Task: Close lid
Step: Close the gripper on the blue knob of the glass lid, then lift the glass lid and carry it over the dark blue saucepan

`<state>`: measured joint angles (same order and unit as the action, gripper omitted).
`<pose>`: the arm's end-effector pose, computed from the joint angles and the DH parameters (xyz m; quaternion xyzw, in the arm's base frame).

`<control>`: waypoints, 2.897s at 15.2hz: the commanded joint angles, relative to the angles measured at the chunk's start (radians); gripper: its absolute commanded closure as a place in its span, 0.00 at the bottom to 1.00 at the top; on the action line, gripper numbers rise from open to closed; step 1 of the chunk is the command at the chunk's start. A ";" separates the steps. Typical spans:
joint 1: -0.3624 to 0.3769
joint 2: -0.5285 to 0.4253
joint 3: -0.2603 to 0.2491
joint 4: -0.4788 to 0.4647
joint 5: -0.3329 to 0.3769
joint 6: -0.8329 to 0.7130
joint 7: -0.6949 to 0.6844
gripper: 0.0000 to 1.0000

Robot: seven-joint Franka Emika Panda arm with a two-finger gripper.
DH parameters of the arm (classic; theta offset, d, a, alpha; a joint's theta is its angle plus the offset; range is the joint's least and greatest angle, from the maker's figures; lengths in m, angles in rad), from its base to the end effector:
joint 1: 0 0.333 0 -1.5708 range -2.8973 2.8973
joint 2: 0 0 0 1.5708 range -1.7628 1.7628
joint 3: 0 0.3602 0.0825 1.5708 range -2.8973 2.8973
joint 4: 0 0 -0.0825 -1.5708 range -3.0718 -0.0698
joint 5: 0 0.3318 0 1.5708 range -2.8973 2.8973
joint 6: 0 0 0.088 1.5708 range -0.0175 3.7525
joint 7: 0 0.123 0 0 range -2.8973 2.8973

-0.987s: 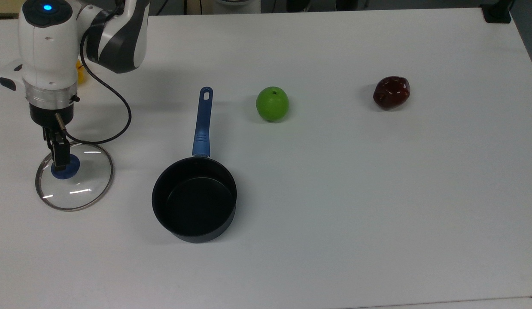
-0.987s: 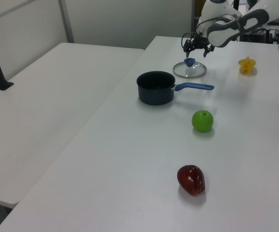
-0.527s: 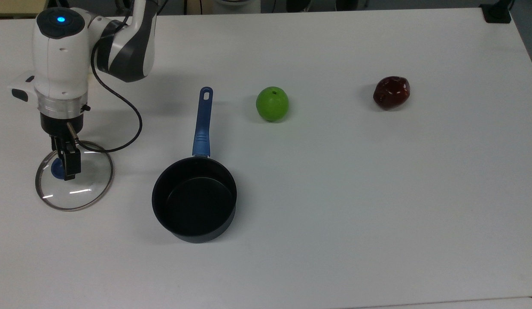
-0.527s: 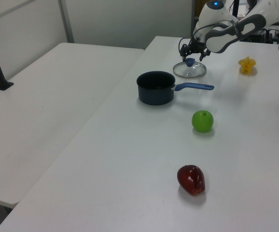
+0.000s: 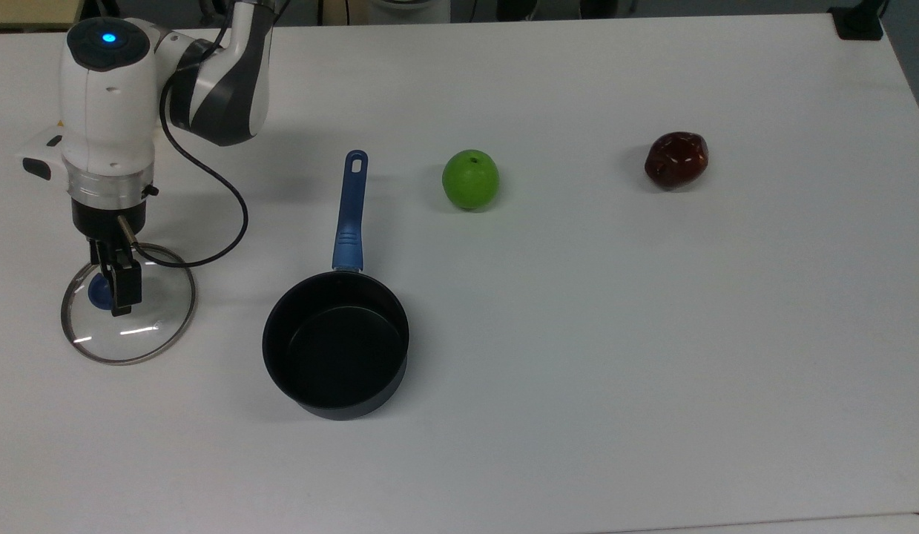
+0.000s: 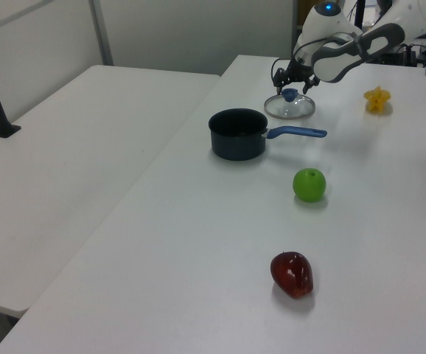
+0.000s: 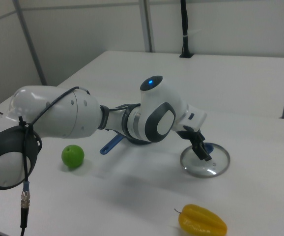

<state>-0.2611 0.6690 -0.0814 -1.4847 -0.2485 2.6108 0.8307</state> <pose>0.7064 -0.2320 0.3797 0.8595 -0.4465 0.2436 0.0504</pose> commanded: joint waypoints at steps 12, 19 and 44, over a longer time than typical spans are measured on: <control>0.010 0.031 -0.012 0.034 -0.049 0.028 0.024 0.30; 0.008 0.029 -0.012 0.031 -0.055 0.028 0.021 0.42; 0.163 -0.111 0.005 0.161 -0.021 -0.291 0.025 0.49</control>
<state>-0.1418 0.5980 -0.0690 -1.3379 -0.2790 2.3837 0.8416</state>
